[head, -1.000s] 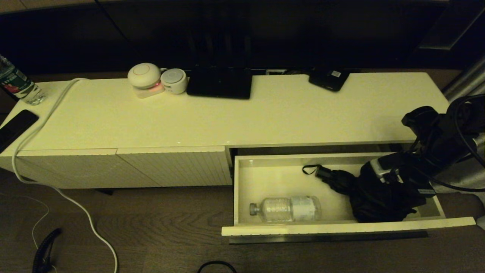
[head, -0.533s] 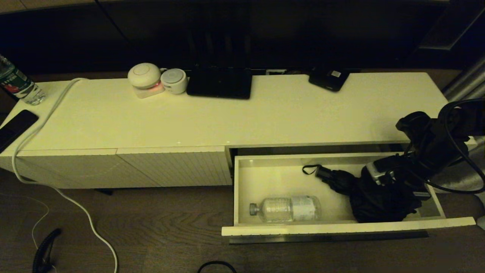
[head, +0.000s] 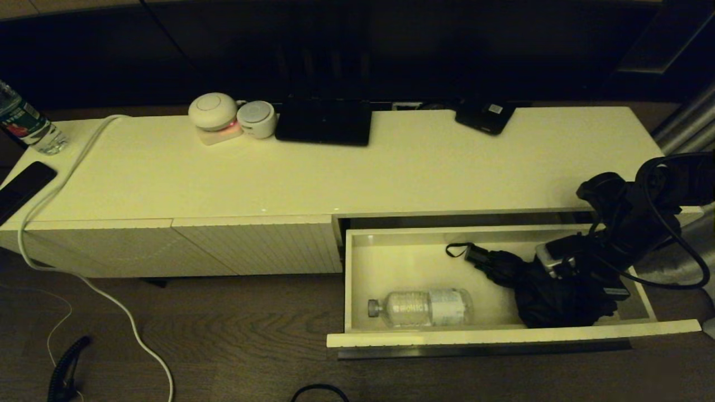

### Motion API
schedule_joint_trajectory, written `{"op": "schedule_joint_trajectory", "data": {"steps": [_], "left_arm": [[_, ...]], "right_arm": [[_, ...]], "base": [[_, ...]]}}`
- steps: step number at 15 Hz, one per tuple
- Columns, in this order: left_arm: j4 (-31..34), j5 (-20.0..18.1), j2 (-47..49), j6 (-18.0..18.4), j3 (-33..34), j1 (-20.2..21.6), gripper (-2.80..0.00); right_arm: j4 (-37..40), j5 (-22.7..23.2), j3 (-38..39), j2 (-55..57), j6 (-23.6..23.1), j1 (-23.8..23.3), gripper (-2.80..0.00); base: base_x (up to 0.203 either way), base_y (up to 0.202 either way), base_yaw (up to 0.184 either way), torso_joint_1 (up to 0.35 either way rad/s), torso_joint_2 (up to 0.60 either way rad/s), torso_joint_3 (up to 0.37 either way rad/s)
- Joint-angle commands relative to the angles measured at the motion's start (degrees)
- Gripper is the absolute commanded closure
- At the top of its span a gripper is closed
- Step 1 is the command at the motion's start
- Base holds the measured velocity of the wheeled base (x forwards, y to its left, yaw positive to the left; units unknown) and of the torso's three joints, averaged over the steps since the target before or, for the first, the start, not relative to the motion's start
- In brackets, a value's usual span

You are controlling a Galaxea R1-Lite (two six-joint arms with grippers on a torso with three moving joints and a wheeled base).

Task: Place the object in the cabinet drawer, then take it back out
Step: Take the umbrella out of the drawer and put it on the table

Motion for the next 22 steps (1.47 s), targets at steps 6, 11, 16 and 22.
{"op": "schedule_joint_trajectory", "data": {"steps": [6, 11, 16, 22], "left_arm": [[0.0, 0.0, -0.1, 0.0, 0.1, 0.0, 0.0], [0.0, 0.0, -0.1, 0.0, 0.1, 0.0, 0.0], [0.0, 0.0, 0.0, 0.0, 0.1, 0.0, 0.0], [0.0, 0.0, -0.1, 0.0, 0.1, 0.0, 0.0]], "right_arm": [[1.0, 0.0, 0.3, 1.1, -0.1, 0.1, -2.8], [1.3, 0.1, -0.3, 1.1, 0.2, 0.1, 0.0], [1.3, 0.3, 0.5, 0.6, 0.2, 0.1, 0.0], [1.1, 0.8, 5.5, -6.4, 0.1, -0.1, 0.0]], "base": [[0.0, 0.0, 0.0, 0.0, 0.0, 0.0], [0.0, 0.0, 0.0, 0.0, 0.0, 0.0], [0.0, 0.0, 0.0, 0.0, 0.0, 0.0], [0.0, 0.0, 0.0, 0.0, 0.0, 0.0]]}}
